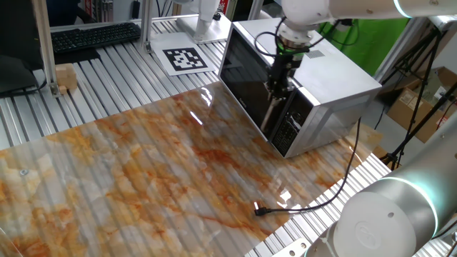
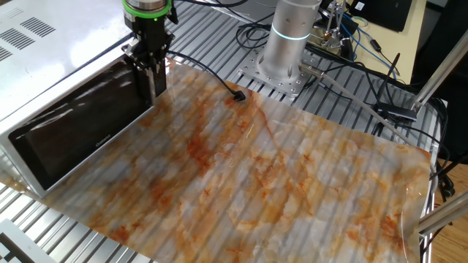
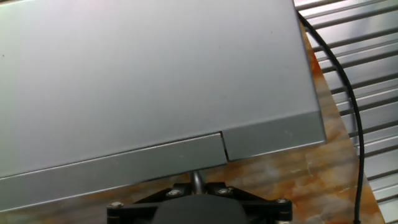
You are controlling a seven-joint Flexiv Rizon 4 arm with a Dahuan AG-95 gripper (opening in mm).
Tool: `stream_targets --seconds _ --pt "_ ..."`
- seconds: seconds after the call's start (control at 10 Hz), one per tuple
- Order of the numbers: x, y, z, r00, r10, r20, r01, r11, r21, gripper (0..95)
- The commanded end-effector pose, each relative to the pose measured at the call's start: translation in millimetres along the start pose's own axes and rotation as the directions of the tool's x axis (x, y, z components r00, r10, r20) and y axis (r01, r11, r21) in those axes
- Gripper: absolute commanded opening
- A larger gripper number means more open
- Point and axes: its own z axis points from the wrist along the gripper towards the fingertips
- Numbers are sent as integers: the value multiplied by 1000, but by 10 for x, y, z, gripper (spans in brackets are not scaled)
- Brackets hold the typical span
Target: Open the microwave door
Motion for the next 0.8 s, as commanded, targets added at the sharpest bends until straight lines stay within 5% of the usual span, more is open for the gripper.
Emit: stream_targets --seconds 0.1,0.4,0.5,0.6,0.7,0.8 --pt "55 -13 -71 1000 19 5 -19 999 -28 0" --pt "121 6 -31 1000 14 9 -14 1000 -24 0" --pt "132 7 -24 1000 12 0 -12 1000 -15 190" --pt "148 46 -5 1000 20 -20 -20 1000 -8 190" --pt "163 74 -23 1000 10 -16 -10 1000 7 380" --pt "185 82 -51 1000 2 -13 -2 1000 21 380"
